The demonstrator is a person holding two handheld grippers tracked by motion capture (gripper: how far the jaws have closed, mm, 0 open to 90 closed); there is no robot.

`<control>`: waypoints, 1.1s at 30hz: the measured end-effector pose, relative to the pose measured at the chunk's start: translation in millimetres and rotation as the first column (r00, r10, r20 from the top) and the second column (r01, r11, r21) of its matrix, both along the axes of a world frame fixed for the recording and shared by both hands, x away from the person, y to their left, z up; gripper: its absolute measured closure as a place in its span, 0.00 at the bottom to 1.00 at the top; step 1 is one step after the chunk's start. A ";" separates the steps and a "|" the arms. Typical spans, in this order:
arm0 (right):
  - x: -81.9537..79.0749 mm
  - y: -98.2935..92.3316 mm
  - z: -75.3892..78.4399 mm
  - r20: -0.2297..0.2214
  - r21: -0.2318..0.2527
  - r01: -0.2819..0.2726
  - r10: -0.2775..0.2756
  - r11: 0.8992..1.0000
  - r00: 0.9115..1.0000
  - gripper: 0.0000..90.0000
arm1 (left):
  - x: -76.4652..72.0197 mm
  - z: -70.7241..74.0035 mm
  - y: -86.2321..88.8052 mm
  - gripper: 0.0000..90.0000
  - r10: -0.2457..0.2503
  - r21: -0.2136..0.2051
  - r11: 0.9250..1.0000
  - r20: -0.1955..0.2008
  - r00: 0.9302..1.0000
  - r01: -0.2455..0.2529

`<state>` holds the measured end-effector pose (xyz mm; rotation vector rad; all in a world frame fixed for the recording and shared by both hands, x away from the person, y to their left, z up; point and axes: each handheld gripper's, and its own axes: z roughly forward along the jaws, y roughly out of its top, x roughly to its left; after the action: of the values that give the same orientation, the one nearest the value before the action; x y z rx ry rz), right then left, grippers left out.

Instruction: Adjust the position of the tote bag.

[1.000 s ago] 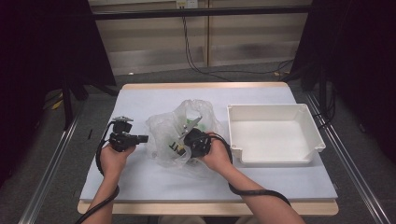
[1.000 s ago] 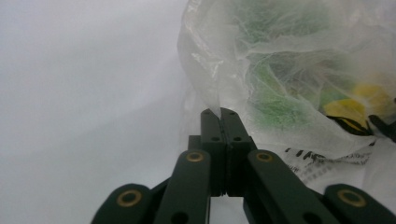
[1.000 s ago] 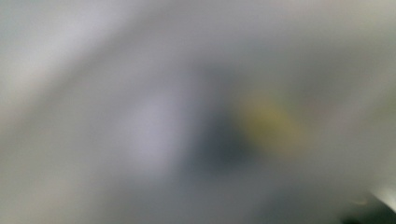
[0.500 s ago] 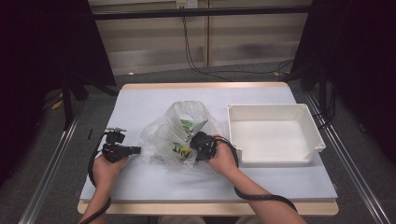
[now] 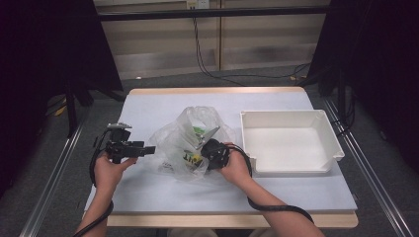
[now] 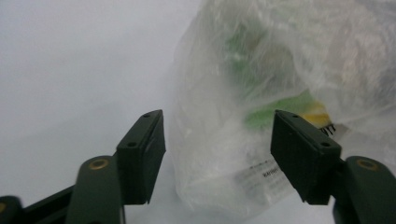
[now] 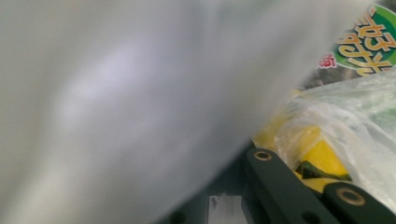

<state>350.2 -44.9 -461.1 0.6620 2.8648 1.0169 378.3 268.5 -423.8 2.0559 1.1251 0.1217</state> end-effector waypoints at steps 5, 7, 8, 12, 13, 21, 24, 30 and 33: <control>0.7 0.4 -0.7 -0.011 0.001 0.009 -0.009 1.000 1.000 1.00 | 7.6 8.5 -0.7 0.35 -0.002 0.015 1.000 -0.002 1.000 0.002; 0.6 0.6 -0.8 -0.010 0.000 0.008 -0.008 1.000 1.000 1.00 | 10.5 10.7 -1.7 0.35 -0.016 0.018 1.000 -0.015 1.000 0.017; 0.9 0.6 -1.1 -0.007 0.001 0.004 -0.004 1.000 1.000 1.00 | 11.0 11.3 -2.1 0.35 -0.013 0.021 1.000 -0.010 1.000 0.013; 1.4 0.5 -1.1 -0.010 -0.003 0.005 -0.005 1.000 1.000 1.00 | 14.4 17.4 1.1 0.35 -0.007 0.004 1.000 -0.002 1.000 0.007; 1.6 0.5 -1.2 -0.008 -0.004 0.005 -0.005 1.000 1.000 1.00 | 15.7 20.0 2.9 0.35 -0.001 0.000 1.000 -0.002 1.000 0.001; 1.9 2.3 -1.4 -0.012 -0.006 0.004 -0.004 1.000 1.000 1.00 | 21.4 36.0 -11.4 0.30 -0.036 0.024 0.999 0.032 0.999 0.035; 1.6 3.0 -1.8 -0.013 -0.007 0.005 -0.005 1.000 1.000 1.00 | 23.4 35.5 -23.8 0.26 -0.059 0.044 0.997 0.045 0.997 0.057; 1.8 2.8 -0.7 -0.004 -0.007 -0.001 0.001 1.000 1.000 1.00 | 27.8 39.7 -44.8 0.17 -0.123 0.056 0.991 0.018 0.992 0.122; 2.1 2.5 0.3 -0.007 -0.009 0.003 -0.003 1.000 1.000 1.00 | 27.2 41.3 -56.9 0.13 -0.156 0.062 0.986 0.011 0.988 0.155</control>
<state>352.3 -42.4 -460.8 0.6708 2.8716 1.0020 405.6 211.7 -382.5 2.1845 0.9583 0.0953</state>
